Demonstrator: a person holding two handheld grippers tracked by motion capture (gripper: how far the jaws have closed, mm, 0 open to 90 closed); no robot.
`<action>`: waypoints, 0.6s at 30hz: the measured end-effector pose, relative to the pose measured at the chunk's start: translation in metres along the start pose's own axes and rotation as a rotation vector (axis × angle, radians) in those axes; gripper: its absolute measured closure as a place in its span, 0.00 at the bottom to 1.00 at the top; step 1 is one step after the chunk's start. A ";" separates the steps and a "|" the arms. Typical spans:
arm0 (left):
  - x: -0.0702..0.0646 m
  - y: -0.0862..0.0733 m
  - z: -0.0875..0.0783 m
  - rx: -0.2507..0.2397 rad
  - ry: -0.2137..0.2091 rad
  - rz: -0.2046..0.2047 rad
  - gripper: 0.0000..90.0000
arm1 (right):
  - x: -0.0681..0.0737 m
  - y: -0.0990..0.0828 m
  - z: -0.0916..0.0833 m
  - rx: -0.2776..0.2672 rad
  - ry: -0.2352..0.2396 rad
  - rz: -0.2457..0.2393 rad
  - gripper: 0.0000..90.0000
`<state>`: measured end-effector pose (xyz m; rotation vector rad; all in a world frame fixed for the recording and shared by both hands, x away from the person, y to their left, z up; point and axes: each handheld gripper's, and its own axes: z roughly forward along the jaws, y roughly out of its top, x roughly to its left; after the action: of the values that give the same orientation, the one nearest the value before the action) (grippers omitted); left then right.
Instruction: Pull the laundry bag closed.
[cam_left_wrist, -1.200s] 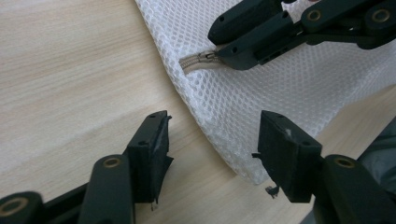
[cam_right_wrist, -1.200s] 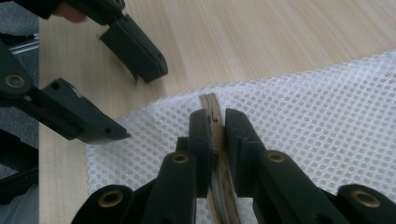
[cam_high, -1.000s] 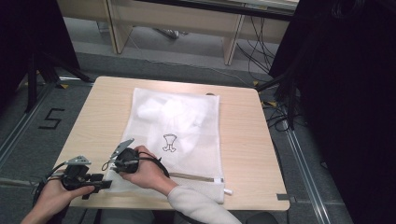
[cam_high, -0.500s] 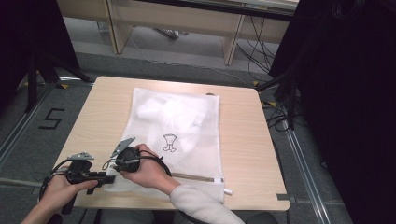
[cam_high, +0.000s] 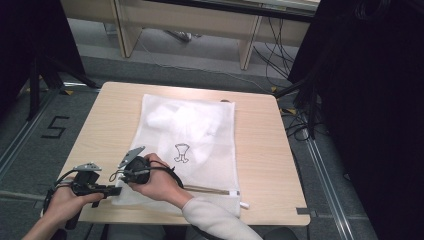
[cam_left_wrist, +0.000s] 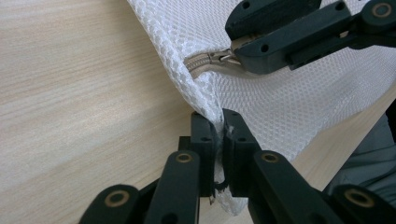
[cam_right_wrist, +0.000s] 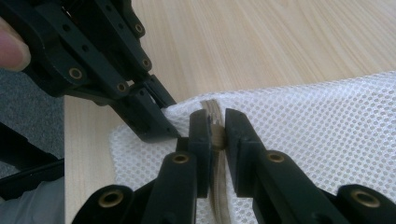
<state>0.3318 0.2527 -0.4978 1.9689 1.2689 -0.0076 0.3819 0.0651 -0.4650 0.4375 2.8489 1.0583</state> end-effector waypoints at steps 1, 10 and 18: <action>-0.001 0.000 0.000 -0.003 0.003 -0.003 0.94 | 0.000 0.000 0.000 -0.002 0.004 -0.009 0.91; 0.000 0.001 -0.003 -0.007 -0.005 -0.055 0.96 | -0.004 -0.005 -0.004 0.009 -0.008 -0.001 0.92; 0.000 0.001 -0.004 -0.017 -0.007 -0.076 0.96 | -0.008 -0.012 -0.005 0.025 0.011 -0.001 0.92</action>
<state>0.3312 0.2546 -0.4944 1.9041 1.3338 -0.0416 0.3859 0.0511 -0.4688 0.4334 2.8744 1.0295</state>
